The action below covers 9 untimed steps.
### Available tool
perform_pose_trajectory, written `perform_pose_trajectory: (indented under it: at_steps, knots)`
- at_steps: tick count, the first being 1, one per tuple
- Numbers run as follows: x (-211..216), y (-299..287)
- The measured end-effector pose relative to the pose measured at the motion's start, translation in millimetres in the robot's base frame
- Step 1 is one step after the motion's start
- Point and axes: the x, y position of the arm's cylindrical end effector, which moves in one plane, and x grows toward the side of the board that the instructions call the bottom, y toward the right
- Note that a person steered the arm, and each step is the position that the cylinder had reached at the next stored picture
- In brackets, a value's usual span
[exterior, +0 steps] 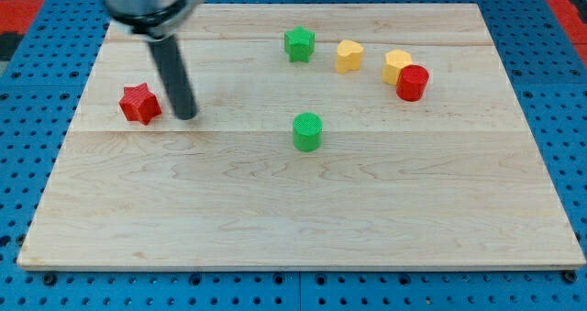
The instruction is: Push the red star and green circle to the left side
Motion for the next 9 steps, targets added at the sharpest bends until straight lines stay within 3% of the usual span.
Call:
perform_pose_trajectory:
  at_steps: [2, 3, 4, 5, 6, 8, 9]
  knots:
    - [-17, 204]
    - [16, 239]
    - [47, 154]
    - [33, 135]
    - [57, 47]
    - [7, 53]
    - [44, -2]
